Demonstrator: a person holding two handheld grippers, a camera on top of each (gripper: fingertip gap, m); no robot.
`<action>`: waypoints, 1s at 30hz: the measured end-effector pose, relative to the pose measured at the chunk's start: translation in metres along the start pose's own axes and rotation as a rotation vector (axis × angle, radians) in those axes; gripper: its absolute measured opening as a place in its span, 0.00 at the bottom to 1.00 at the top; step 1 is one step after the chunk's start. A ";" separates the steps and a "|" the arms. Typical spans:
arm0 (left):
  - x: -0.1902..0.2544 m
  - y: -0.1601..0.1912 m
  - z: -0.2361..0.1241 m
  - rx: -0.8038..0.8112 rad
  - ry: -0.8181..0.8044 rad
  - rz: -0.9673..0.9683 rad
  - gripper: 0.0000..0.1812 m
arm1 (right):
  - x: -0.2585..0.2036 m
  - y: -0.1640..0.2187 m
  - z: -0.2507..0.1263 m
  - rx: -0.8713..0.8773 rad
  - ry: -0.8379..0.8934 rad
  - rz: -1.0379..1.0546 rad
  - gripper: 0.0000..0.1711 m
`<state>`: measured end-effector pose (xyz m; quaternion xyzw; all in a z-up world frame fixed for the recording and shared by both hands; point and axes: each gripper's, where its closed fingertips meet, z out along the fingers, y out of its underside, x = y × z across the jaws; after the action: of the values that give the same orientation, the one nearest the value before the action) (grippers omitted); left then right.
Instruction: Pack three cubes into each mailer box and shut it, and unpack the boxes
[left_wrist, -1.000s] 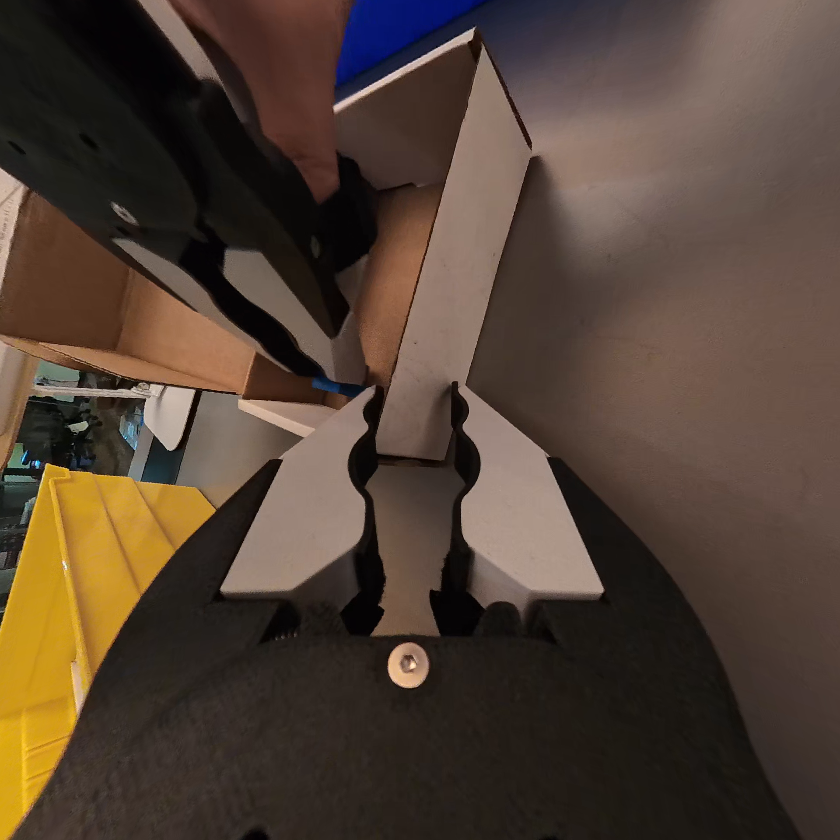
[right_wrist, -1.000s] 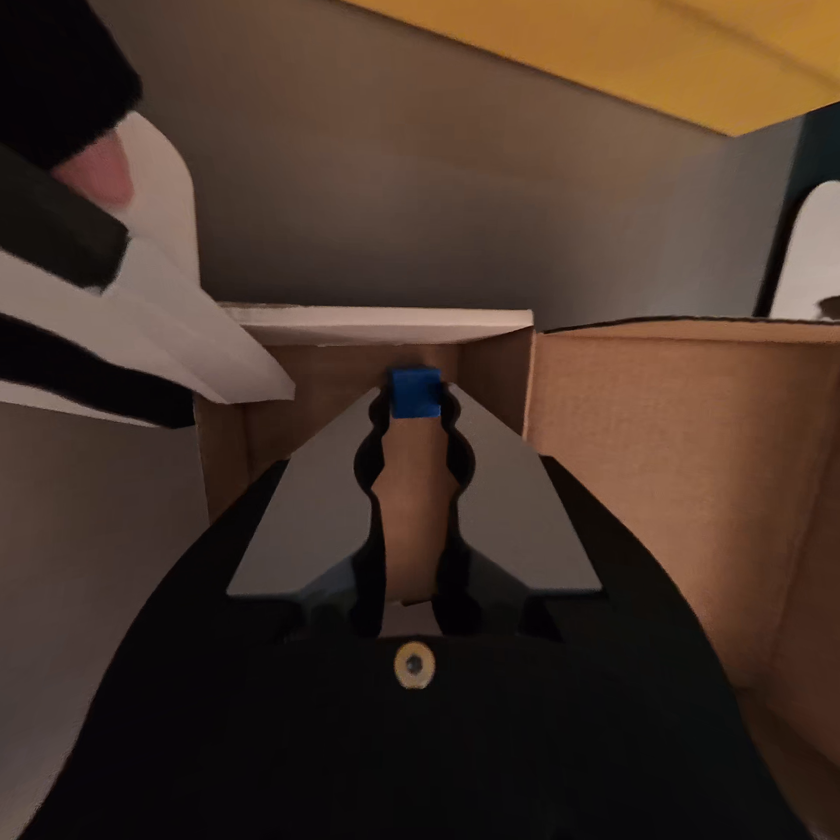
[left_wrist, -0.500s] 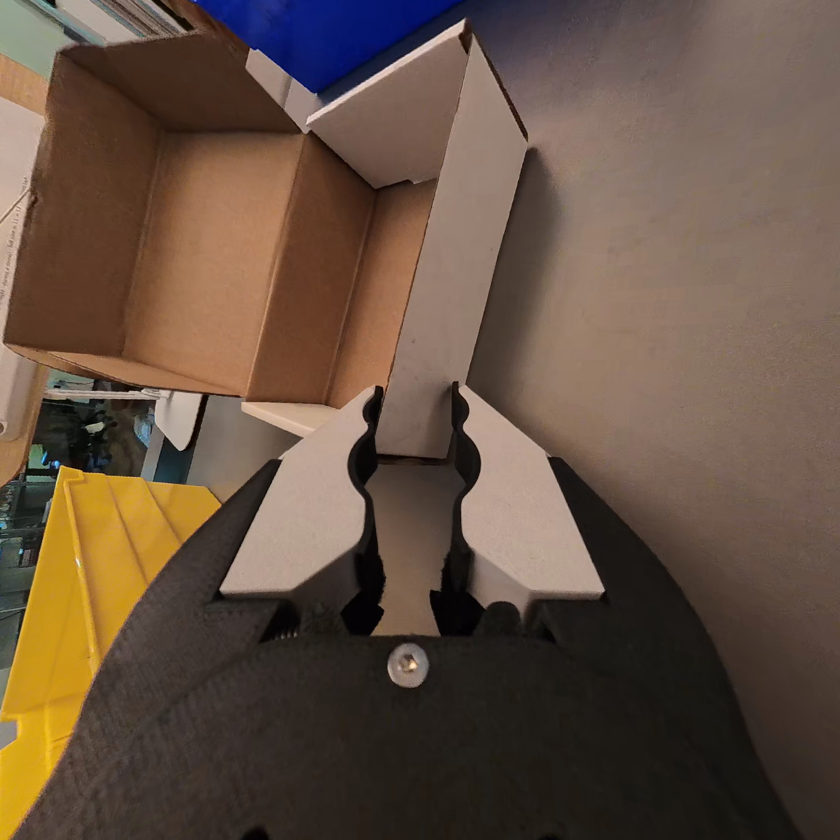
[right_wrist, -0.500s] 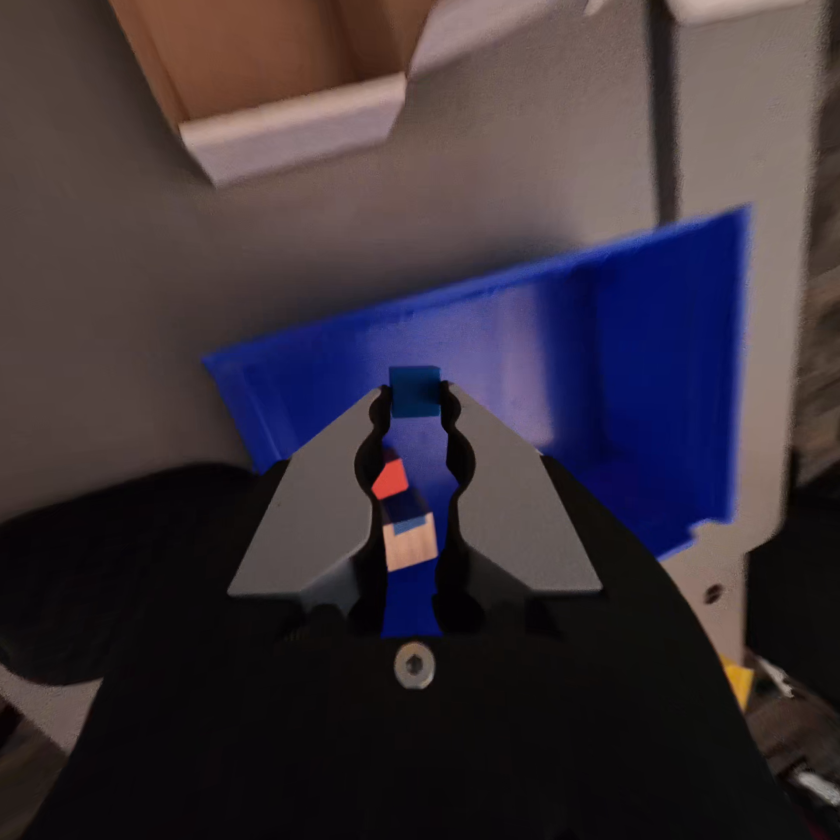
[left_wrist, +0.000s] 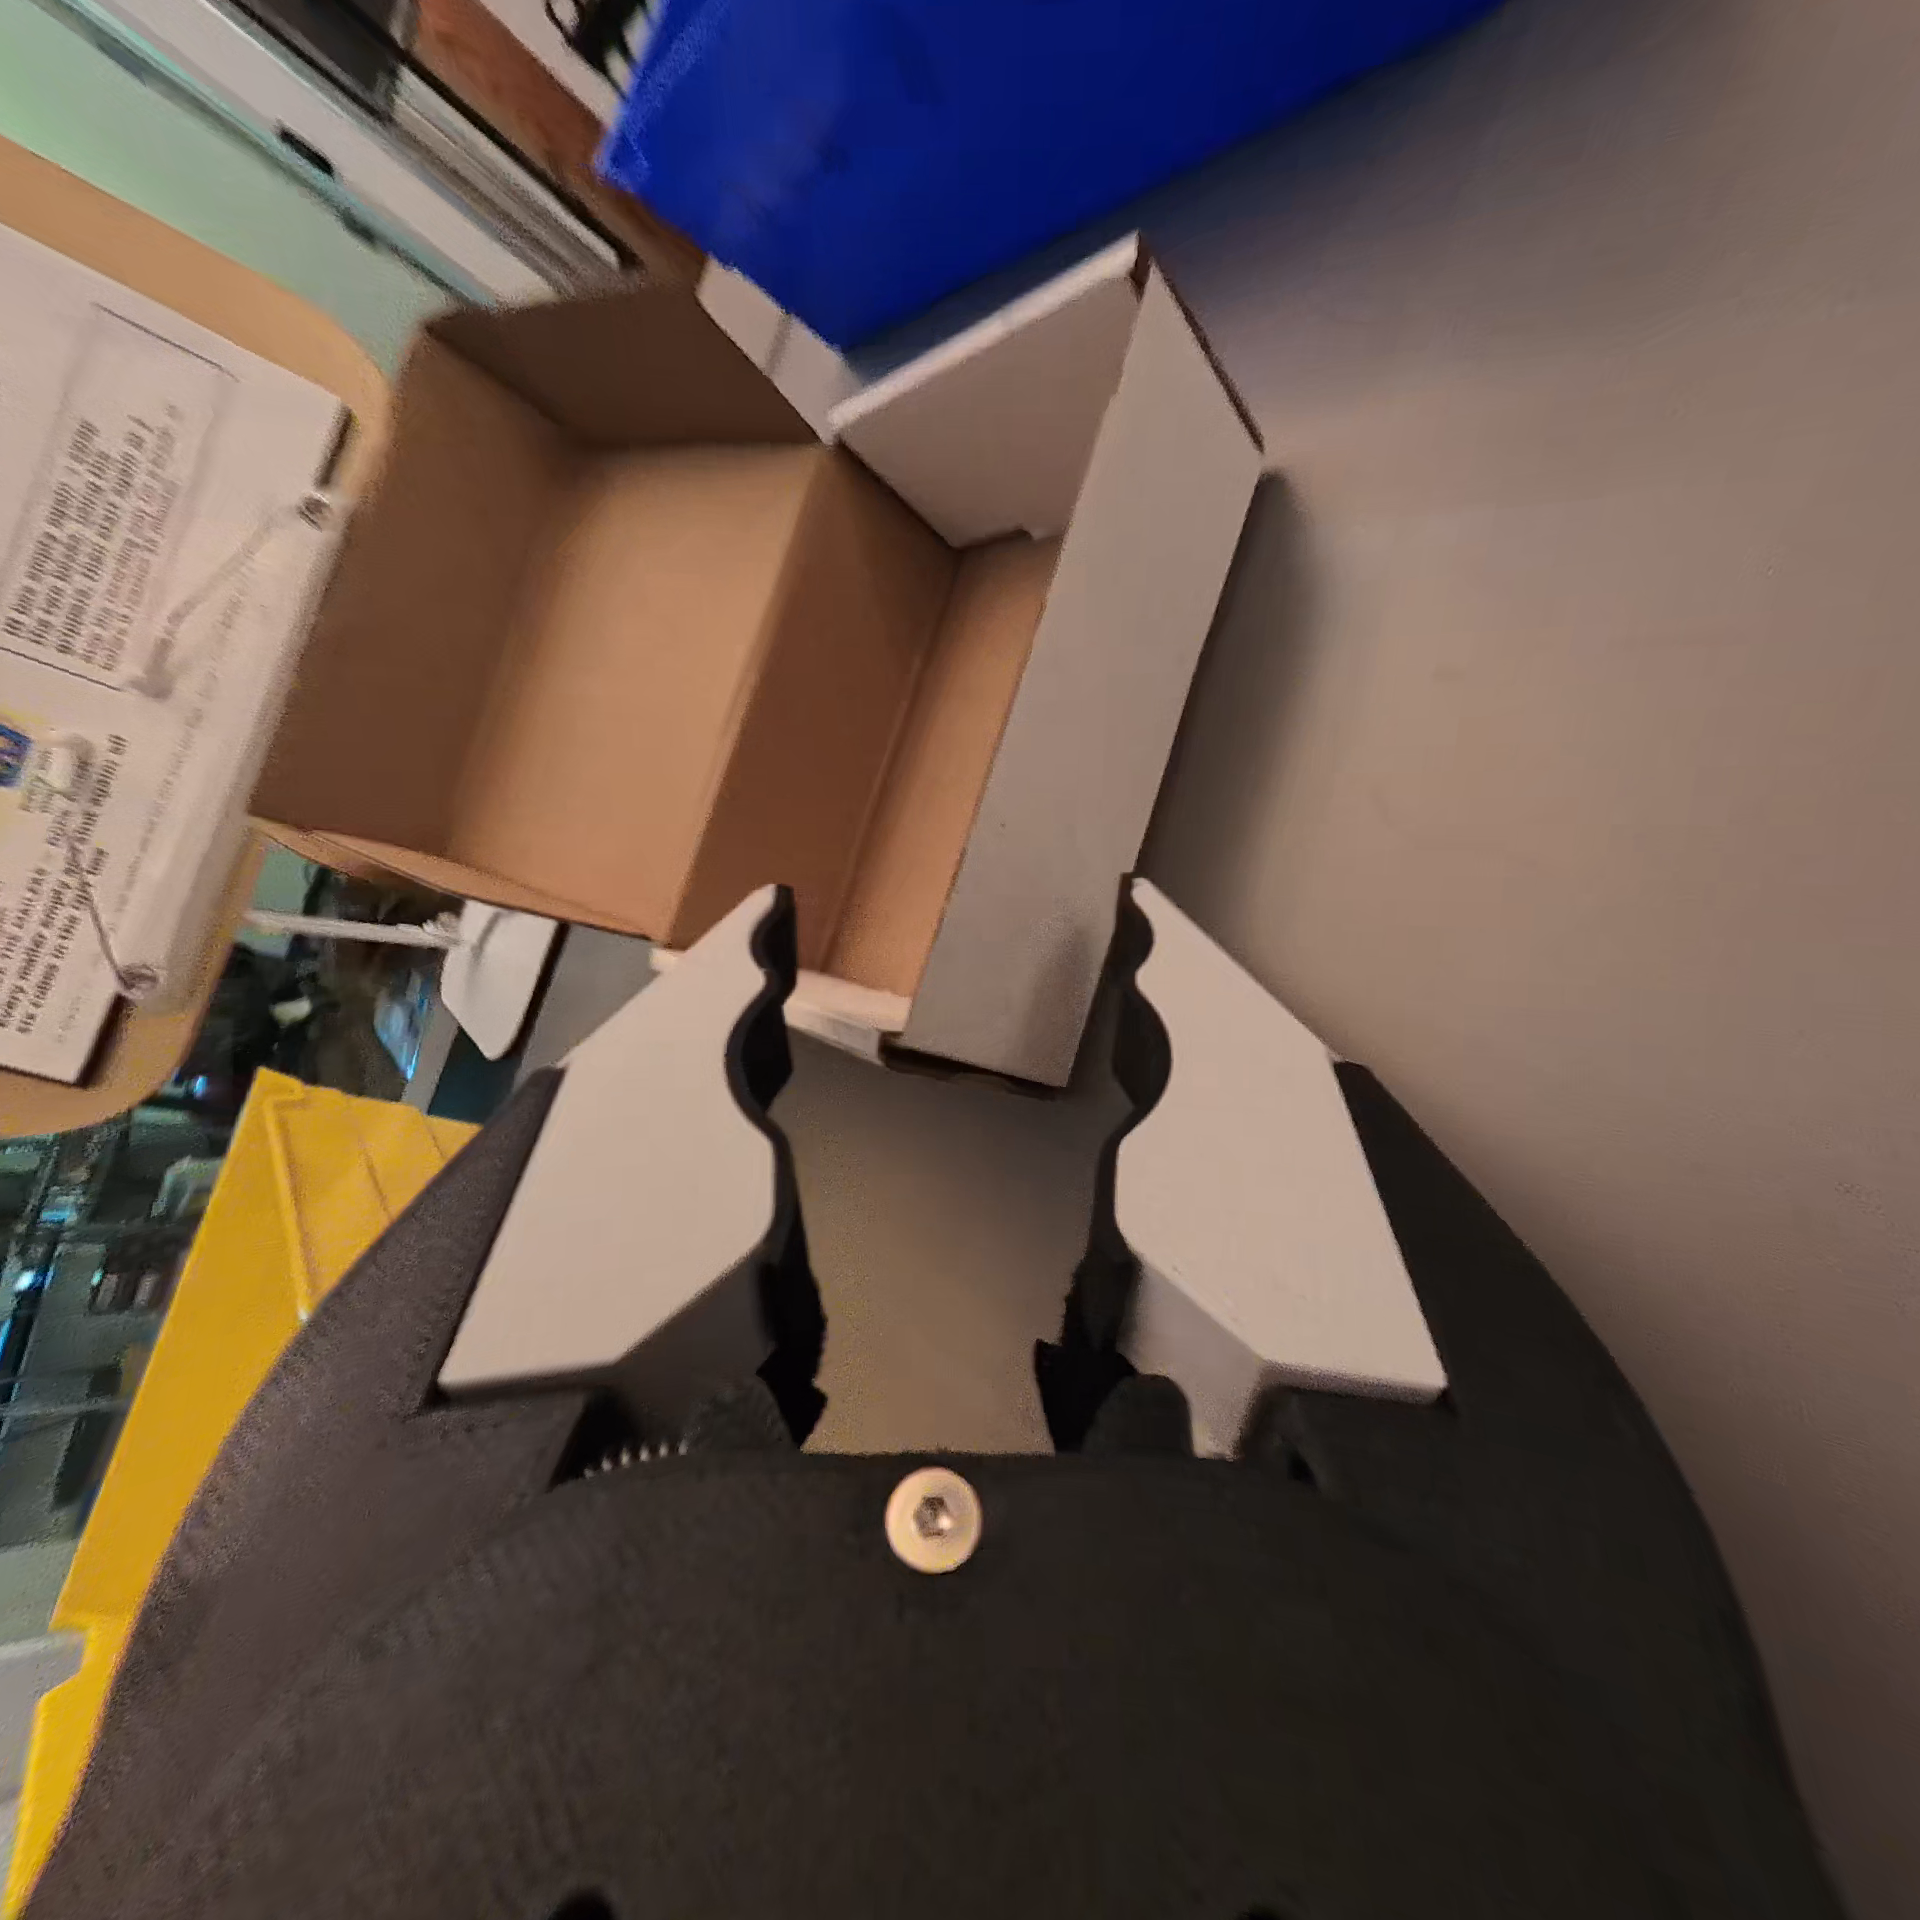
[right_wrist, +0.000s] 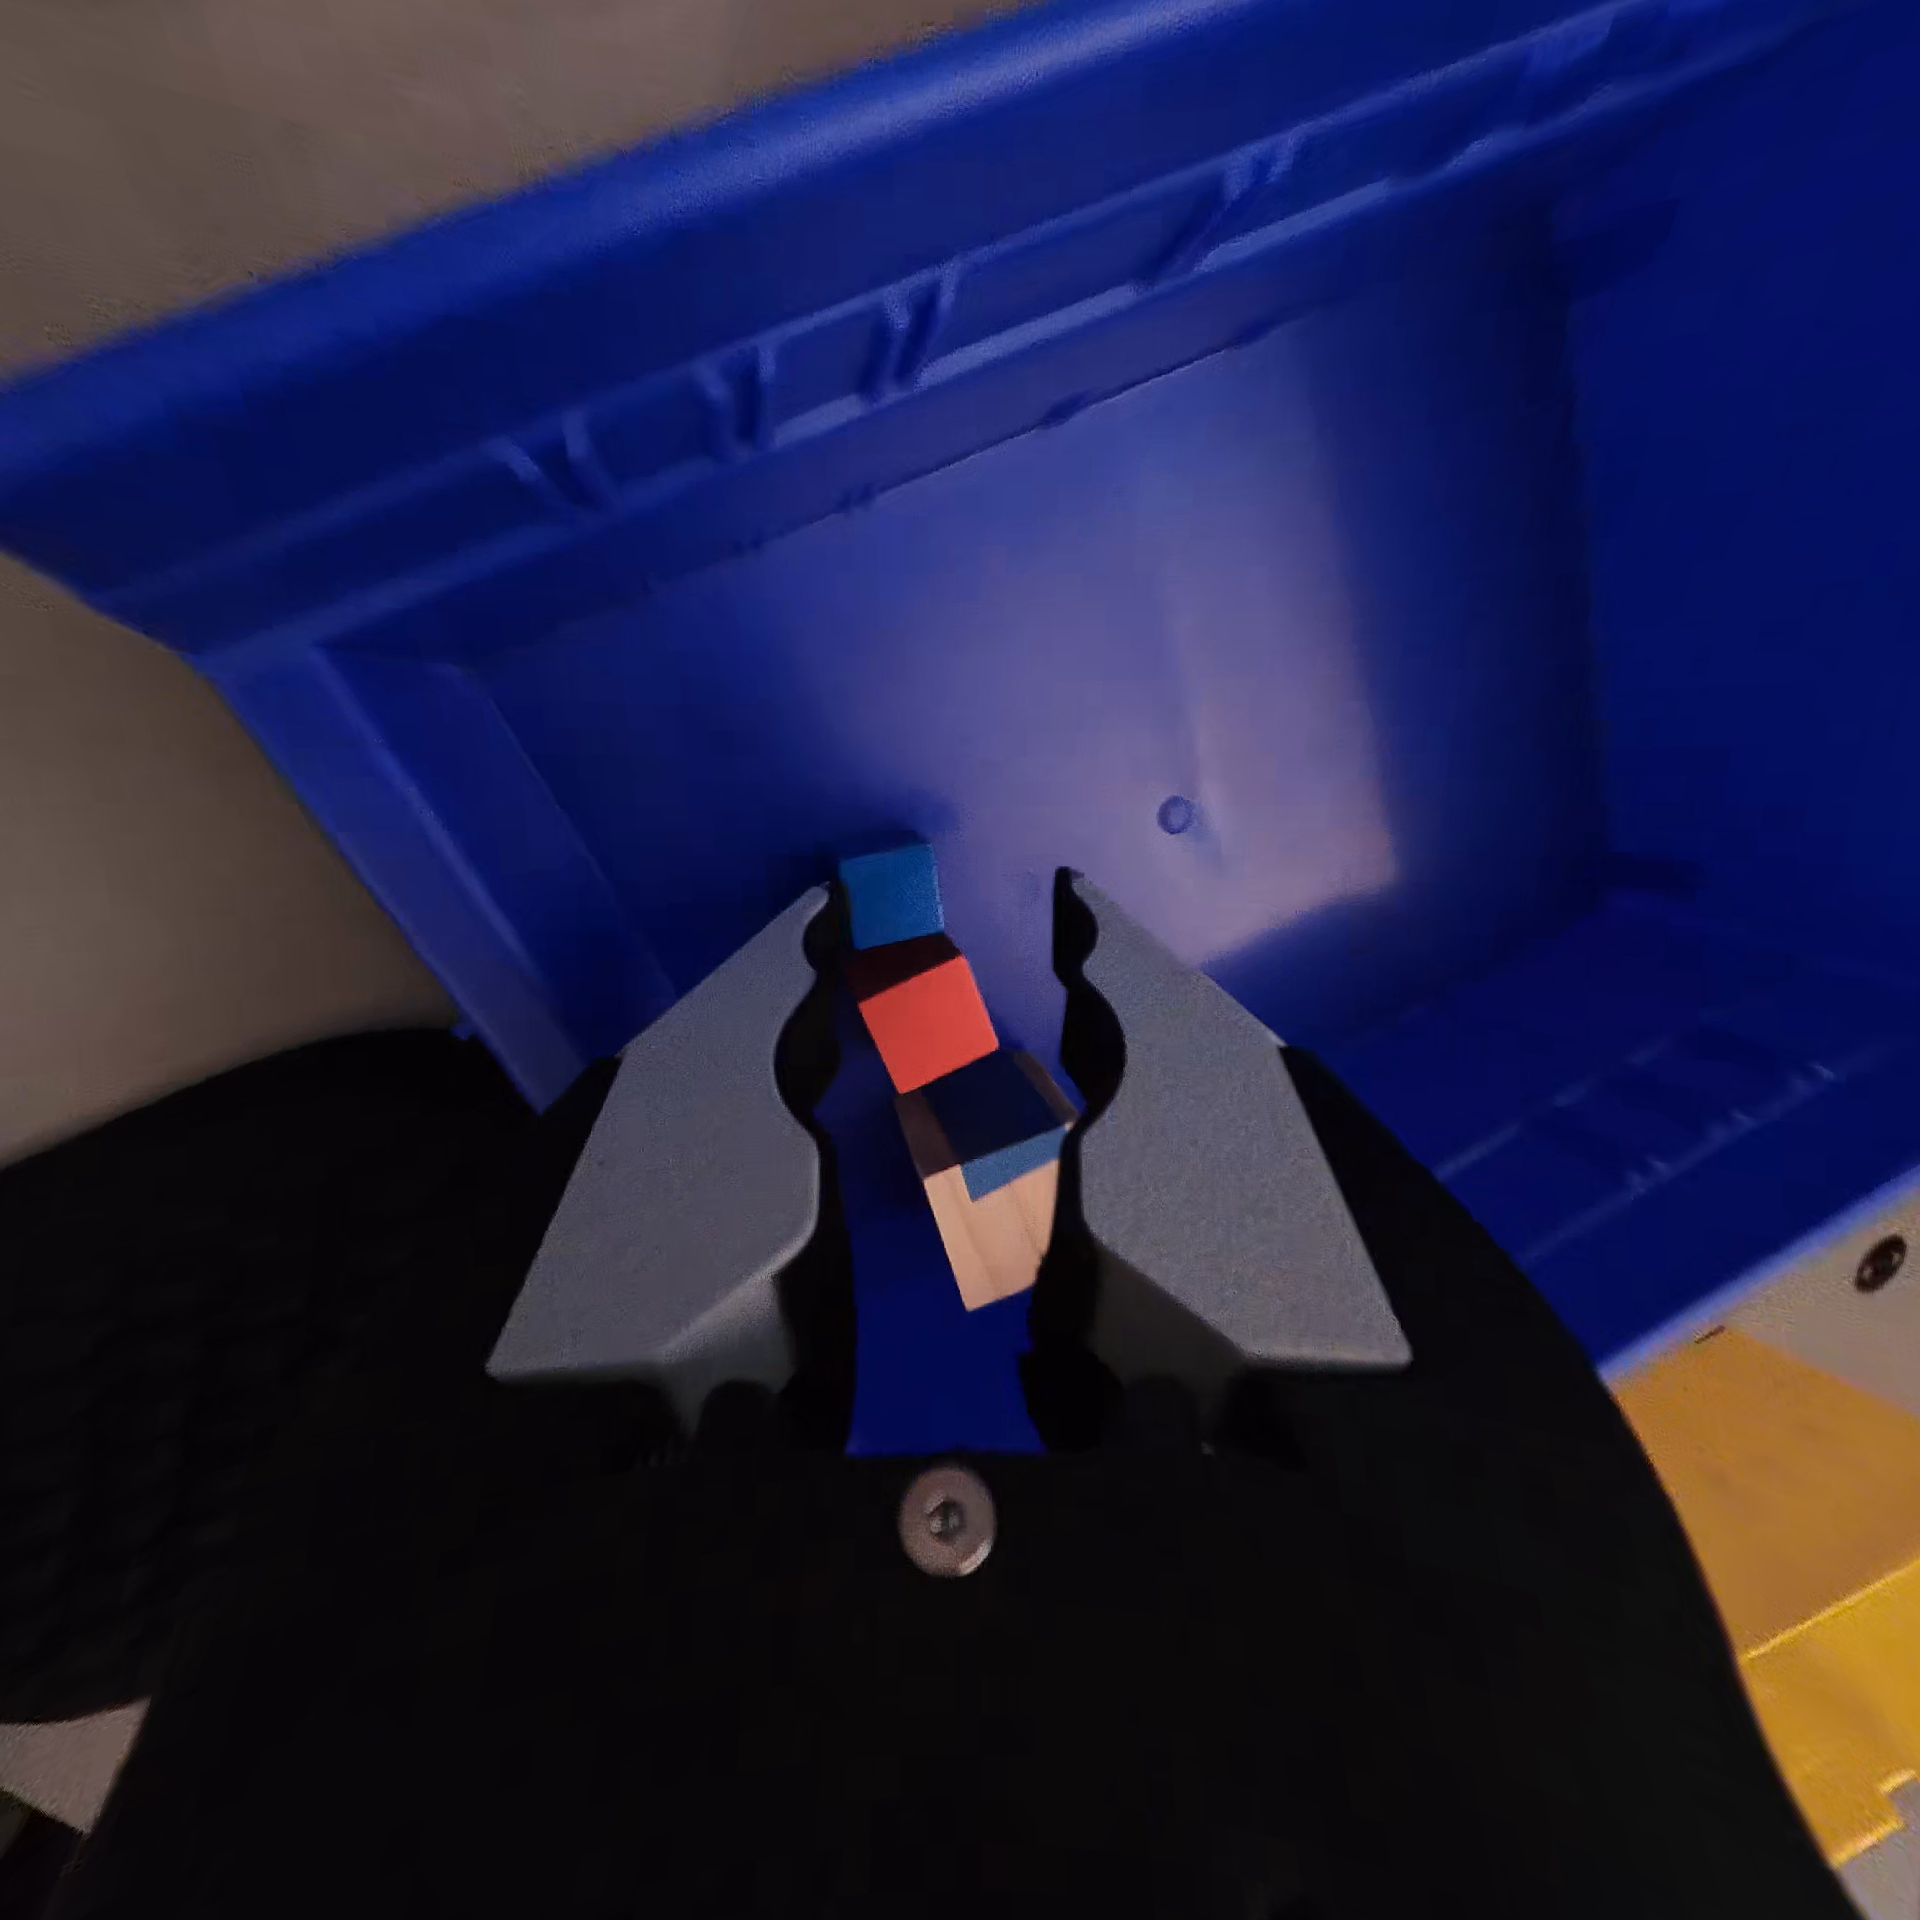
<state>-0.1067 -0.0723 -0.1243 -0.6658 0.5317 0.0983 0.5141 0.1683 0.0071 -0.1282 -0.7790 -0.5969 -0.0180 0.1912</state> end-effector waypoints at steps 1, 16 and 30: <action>-0.004 -0.008 -0.006 0.045 -0.004 -0.018 0.34 | 0.003 -0.008 -0.011 0.050 0.020 0.026 0.23; -0.199 -0.027 -0.026 0.289 -0.087 -1.047 0.35 | 0.058 -0.235 -0.076 0.799 0.105 0.697 0.38; -0.184 0.014 0.061 -0.101 0.071 -1.016 0.41 | 0.071 -0.231 -0.003 0.513 0.078 0.762 0.31</action>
<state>-0.1692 0.0884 -0.0355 -0.8671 0.1526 -0.1612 0.4459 -0.0272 0.1213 -0.0433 -0.8692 -0.2457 0.1726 0.3929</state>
